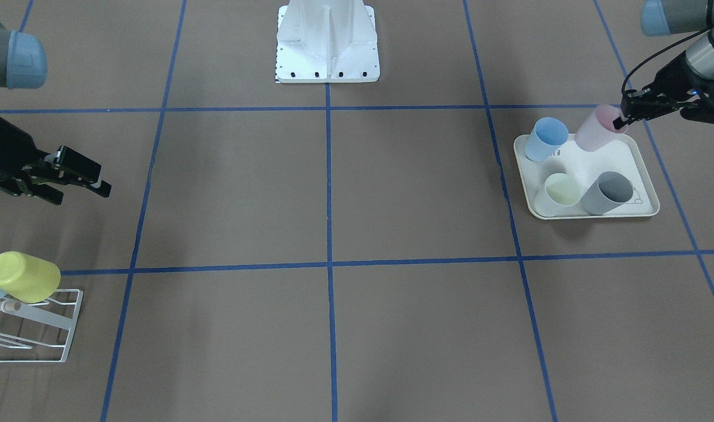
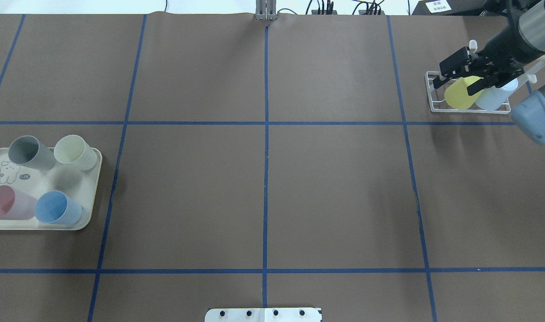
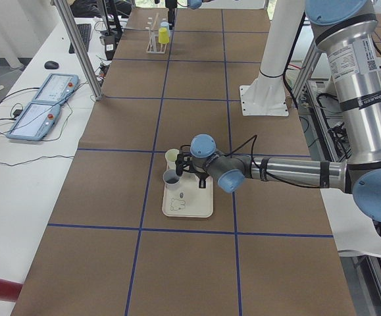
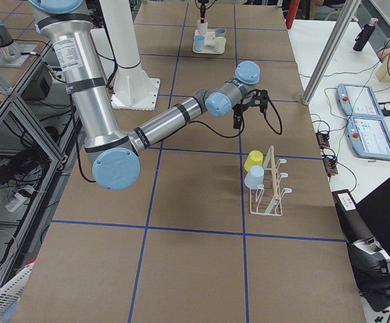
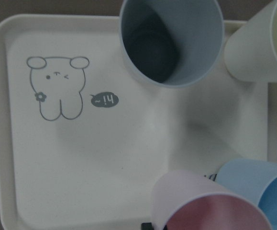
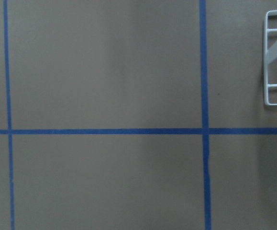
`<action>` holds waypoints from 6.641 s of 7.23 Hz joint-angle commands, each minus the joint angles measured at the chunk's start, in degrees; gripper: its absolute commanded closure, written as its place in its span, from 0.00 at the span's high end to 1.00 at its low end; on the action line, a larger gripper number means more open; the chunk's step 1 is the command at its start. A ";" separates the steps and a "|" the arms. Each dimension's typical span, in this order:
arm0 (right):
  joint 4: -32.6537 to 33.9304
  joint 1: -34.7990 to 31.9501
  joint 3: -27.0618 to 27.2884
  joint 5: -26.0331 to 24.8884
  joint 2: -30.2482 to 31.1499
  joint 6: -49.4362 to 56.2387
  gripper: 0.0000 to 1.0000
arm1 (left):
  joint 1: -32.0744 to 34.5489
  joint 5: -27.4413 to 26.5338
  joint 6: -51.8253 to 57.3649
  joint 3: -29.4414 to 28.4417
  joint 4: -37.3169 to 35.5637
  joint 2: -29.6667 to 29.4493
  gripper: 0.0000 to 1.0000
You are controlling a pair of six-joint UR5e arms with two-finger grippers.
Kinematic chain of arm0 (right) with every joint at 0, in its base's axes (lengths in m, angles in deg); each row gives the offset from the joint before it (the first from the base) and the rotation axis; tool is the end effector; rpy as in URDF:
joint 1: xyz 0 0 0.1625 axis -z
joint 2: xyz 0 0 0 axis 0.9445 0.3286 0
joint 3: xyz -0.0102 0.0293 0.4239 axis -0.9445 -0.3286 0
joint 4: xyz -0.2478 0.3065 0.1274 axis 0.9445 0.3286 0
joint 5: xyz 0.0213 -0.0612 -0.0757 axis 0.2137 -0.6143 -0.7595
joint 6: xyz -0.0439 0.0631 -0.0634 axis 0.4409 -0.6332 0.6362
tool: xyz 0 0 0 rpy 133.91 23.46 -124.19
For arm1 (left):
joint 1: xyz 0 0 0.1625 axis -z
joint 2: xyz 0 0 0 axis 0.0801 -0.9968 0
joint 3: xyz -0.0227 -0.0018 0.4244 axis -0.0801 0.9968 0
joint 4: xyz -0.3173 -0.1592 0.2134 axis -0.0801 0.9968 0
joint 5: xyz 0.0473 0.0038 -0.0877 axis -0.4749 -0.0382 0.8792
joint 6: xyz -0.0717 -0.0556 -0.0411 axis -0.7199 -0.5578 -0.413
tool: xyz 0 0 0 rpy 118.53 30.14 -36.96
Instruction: Transfer IKEA cup to right arm and place on rack
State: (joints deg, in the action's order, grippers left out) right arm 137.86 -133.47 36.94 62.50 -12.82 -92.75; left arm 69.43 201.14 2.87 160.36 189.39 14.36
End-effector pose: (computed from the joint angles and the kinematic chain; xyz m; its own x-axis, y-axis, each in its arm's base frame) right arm -0.2151 -0.5389 0.3476 0.4680 0.0440 0.8826 -0.0449 0.9987 -0.0260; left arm 0.1120 -0.3695 0.5652 0.5021 -0.0356 -0.8641 0.0278 0.9993 -0.0251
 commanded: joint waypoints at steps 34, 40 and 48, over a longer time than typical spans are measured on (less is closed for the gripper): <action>-85.89 34.46 -0.09 -43.09 -8.32 -59.86 0.22 | -34.17 -33.81 -112.38 -4.43 68.47 -39.50 1.00; -69.50 -1.69 -5.69 -3.62 3.72 -44.82 0.20 | -25.12 -26.62 -91.14 -6.90 50.13 -36.17 1.00; -29.07 -19.78 -10.20 5.97 9.52 17.07 0.22 | -12.29 -16.24 -47.85 -7.60 34.46 -20.87 1.00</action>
State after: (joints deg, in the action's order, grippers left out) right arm 103.11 -152.33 26.78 70.16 -4.16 -83.99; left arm 55.59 183.68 -48.33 153.12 224.86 -7.76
